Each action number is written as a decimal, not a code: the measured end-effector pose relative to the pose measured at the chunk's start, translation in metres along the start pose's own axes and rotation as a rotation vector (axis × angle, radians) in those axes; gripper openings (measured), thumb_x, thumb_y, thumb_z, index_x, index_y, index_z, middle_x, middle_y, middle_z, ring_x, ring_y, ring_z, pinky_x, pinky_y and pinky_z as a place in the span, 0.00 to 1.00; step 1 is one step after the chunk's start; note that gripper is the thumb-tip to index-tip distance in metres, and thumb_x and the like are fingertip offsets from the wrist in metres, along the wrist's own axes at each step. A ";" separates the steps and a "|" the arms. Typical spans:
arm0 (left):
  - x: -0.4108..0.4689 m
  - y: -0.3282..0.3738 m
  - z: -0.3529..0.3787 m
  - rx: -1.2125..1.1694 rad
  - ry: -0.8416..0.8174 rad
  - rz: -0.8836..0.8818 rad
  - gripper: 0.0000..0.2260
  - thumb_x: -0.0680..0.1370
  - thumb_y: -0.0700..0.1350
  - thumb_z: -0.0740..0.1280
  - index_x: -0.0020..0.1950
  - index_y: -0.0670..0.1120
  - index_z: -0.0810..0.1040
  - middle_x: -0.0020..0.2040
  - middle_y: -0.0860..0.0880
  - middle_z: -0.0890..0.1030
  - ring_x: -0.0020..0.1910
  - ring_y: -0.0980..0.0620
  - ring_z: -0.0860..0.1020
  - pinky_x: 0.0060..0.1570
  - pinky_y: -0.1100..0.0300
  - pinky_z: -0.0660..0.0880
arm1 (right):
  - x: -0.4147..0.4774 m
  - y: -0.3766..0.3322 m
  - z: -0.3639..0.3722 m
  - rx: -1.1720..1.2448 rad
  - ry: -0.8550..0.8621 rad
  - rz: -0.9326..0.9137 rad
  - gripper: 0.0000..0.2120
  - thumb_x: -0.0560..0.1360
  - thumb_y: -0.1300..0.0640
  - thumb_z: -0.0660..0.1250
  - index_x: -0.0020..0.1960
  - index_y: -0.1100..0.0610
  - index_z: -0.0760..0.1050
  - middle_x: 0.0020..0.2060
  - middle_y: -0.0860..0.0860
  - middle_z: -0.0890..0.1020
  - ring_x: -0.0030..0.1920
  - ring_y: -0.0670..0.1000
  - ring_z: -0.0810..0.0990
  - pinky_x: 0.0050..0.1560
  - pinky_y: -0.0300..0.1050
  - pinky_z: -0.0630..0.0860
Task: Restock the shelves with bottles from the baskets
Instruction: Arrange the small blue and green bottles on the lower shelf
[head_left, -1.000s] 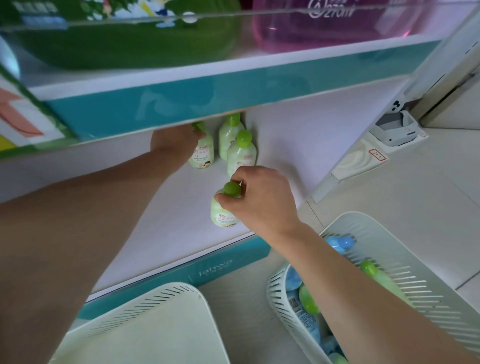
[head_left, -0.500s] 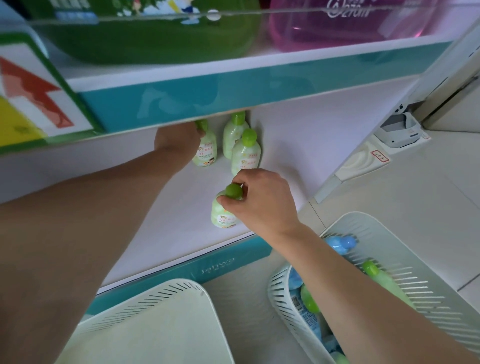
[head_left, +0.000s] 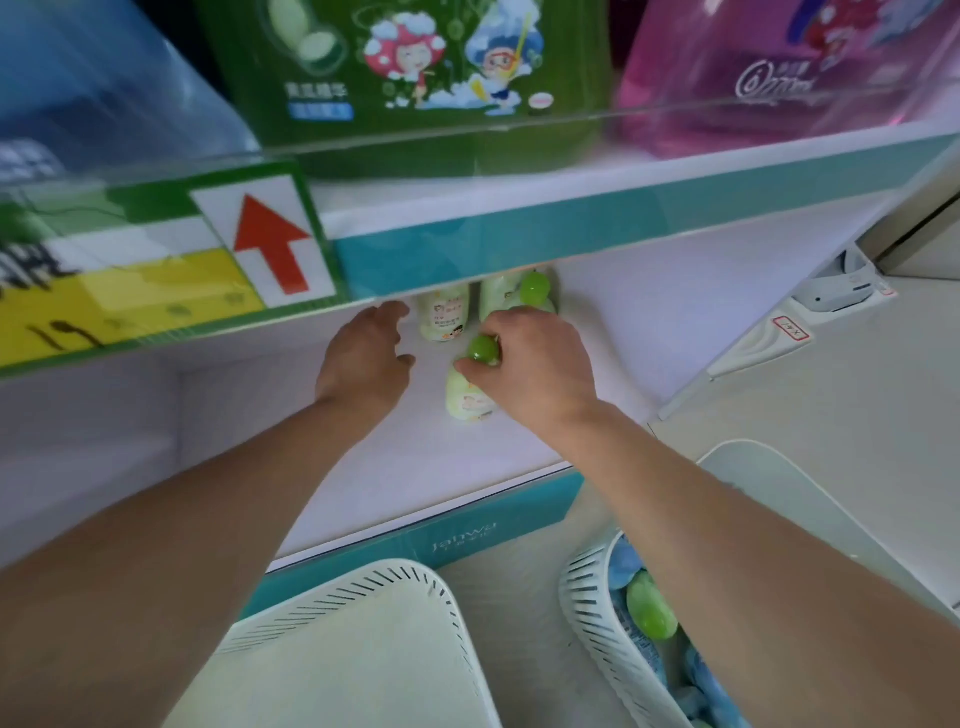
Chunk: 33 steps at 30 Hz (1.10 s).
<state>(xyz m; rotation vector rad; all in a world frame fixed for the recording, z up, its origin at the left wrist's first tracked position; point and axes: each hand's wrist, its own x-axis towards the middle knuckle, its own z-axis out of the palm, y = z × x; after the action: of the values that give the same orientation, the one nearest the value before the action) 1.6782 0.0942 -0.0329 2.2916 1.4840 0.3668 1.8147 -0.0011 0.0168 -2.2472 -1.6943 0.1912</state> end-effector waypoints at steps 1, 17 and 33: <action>-0.003 -0.004 0.001 0.025 -0.026 -0.005 0.20 0.76 0.42 0.68 0.67 0.47 0.71 0.56 0.46 0.77 0.57 0.47 0.76 0.58 0.56 0.72 | 0.007 -0.001 0.001 -0.014 0.002 -0.010 0.14 0.71 0.44 0.68 0.47 0.55 0.78 0.45 0.53 0.81 0.46 0.56 0.79 0.38 0.42 0.65; -0.039 -0.028 0.003 0.226 -0.190 0.011 0.14 0.78 0.47 0.65 0.64 0.49 0.74 0.60 0.48 0.74 0.61 0.47 0.72 0.58 0.54 0.72 | 0.052 -0.009 0.004 -0.163 -0.012 -0.061 0.17 0.74 0.45 0.66 0.53 0.57 0.77 0.53 0.55 0.81 0.56 0.57 0.78 0.47 0.45 0.70; -0.065 0.036 -0.001 0.236 -0.196 0.112 0.13 0.76 0.48 0.67 0.60 0.51 0.77 0.56 0.50 0.77 0.56 0.48 0.75 0.53 0.56 0.73 | -0.055 0.038 -0.027 0.009 -0.109 -0.173 0.13 0.76 0.49 0.64 0.56 0.53 0.79 0.47 0.52 0.83 0.49 0.55 0.80 0.49 0.48 0.76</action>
<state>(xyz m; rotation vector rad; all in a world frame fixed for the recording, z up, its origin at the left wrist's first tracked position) 1.6807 0.0219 -0.0159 2.5172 1.3673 -0.0053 1.8412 -0.0672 0.0251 -2.1037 -1.9288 0.2841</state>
